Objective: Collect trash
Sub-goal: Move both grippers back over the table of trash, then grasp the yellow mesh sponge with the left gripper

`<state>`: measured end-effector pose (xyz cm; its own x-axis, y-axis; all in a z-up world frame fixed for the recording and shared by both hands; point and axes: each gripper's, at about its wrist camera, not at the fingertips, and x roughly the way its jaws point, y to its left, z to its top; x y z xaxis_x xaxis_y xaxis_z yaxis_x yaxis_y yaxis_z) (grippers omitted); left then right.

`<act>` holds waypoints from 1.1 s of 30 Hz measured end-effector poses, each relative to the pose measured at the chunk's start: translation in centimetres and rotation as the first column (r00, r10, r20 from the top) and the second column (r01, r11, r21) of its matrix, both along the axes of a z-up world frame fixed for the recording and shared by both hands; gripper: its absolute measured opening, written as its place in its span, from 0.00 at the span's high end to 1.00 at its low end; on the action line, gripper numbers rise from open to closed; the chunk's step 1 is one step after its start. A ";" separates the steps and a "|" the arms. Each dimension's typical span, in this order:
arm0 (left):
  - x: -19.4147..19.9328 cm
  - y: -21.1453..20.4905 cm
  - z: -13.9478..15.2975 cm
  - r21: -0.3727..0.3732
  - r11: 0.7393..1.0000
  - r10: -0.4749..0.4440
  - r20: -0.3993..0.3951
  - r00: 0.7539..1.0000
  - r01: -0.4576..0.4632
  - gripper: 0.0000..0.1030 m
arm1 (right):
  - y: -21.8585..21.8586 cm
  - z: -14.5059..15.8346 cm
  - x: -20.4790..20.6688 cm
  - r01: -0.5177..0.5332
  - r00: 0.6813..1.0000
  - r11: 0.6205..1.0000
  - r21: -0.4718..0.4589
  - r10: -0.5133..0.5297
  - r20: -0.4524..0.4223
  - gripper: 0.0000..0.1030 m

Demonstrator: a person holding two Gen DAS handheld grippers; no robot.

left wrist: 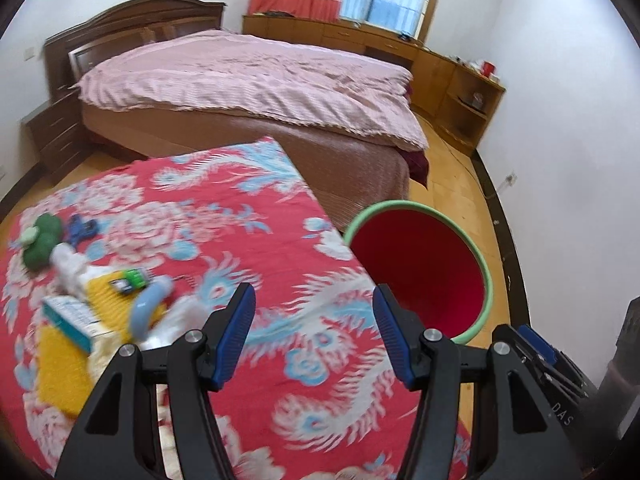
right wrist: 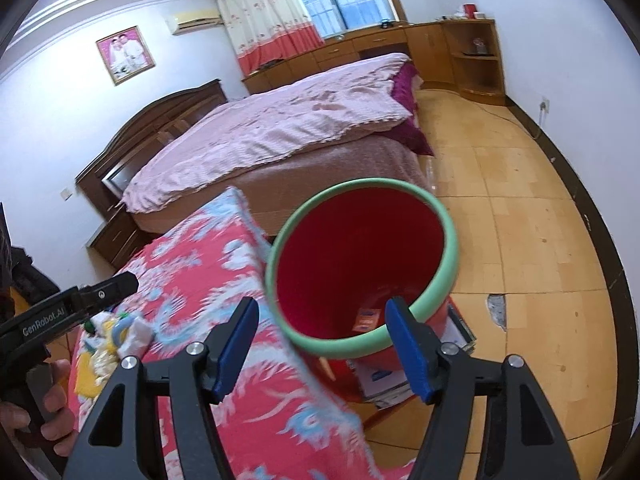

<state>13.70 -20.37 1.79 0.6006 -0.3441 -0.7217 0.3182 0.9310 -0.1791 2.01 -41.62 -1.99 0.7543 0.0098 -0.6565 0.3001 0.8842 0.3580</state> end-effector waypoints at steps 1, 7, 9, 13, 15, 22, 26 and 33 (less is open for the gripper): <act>-0.4 0.9 0.2 0.000 1.000 0.016 0.006 1.000 -0.016 0.41 | 0.5 0.2 -0.1 -0.010 1.000 1.000 0.000 0.010 0.001 0.33; -2.1 5.5 1.1 -0.003 0.995 0.097 0.018 0.995 -0.097 0.41 | 3.7 1.3 -1.0 -0.068 0.998 0.998 -0.006 0.068 0.016 0.32; -2.6 6.8 1.2 0.000 0.993 0.116 0.021 0.993 -0.116 0.41 | 4.7 1.6 -1.2 -0.086 0.996 0.996 -0.007 0.086 0.019 0.32; -3.5 9.7 1.1 0.013 0.987 0.160 0.018 0.987 -0.161 0.41 | 6.7 2.0 -1.6 -0.119 0.993 0.993 -0.010 0.119 0.020 0.32; -3.9 11.1 0.9 0.012 0.984 0.179 0.022 0.984 -0.179 0.41 | 7.5 2.2 -1.8 -0.132 0.991 0.991 -0.012 0.132 0.024 0.31; -4.4 15.7 -0.7 0.046 0.966 0.256 0.002 0.967 -0.255 0.41 | 10.3 1.6 -1.8 -0.179 0.984 0.984 -0.022 0.179 0.004 0.29; -4.1 17.9 -2.3 0.061 0.953 0.298 -0.023 0.954 -0.297 0.41 | 11.7 1.2 -1.4 -0.206 0.978 0.978 -0.028 0.206 -0.016 0.29; -2.8 19.6 -5.3 0.094 0.943 0.328 -0.079 0.941 -0.320 0.41 | 13.2 0.2 -0.7 -0.228 0.973 0.973 -0.027 0.226 -0.049 0.29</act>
